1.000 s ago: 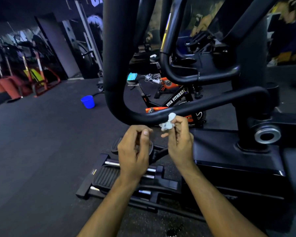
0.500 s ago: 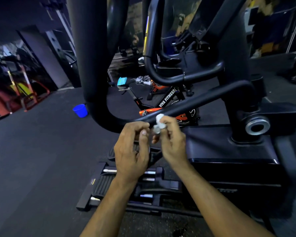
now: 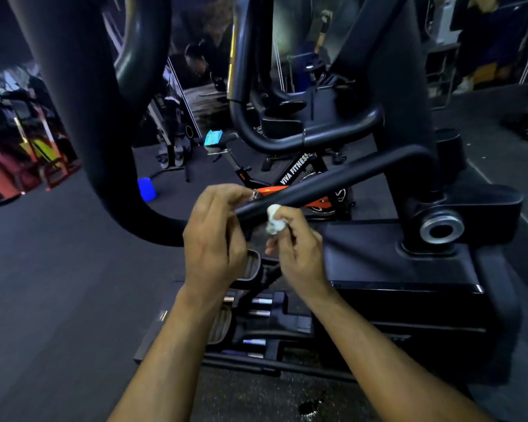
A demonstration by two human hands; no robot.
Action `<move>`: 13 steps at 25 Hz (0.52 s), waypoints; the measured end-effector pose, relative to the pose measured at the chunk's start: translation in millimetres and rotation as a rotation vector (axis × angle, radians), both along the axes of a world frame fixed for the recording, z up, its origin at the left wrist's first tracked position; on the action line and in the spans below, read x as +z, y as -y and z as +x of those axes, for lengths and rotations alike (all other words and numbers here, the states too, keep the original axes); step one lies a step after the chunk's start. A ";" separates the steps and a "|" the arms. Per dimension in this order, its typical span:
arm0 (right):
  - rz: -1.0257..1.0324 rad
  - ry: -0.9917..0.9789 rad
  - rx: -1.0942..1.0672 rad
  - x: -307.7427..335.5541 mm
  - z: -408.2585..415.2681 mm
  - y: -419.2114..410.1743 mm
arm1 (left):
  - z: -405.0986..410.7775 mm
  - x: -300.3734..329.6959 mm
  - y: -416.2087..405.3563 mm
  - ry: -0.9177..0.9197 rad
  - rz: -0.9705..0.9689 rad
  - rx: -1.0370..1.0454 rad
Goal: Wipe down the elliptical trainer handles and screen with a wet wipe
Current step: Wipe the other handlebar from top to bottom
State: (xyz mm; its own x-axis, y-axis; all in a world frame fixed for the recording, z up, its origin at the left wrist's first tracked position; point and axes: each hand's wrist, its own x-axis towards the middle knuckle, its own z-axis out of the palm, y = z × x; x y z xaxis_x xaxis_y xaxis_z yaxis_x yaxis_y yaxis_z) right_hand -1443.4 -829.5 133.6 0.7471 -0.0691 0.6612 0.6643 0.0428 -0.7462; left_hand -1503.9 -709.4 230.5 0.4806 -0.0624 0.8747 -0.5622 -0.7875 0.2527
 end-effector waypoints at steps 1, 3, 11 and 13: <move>0.037 -0.033 -0.014 0.2 3.4 5.3 | 5.0 5.1 2.0 -0.060 0.048 0.058; 0.073 -0.045 0.008 3.4 0.3 4.0 | 13.5 12.6 8.7 -0.214 0.156 0.252; 0.158 -0.180 0.254 11.2 13.0 32.7 | 18.6 19.4 25.1 -0.521 0.311 0.662; 0.161 -0.164 0.209 12.1 7.8 28.3 | 20.2 22.8 29.8 -0.547 0.272 0.676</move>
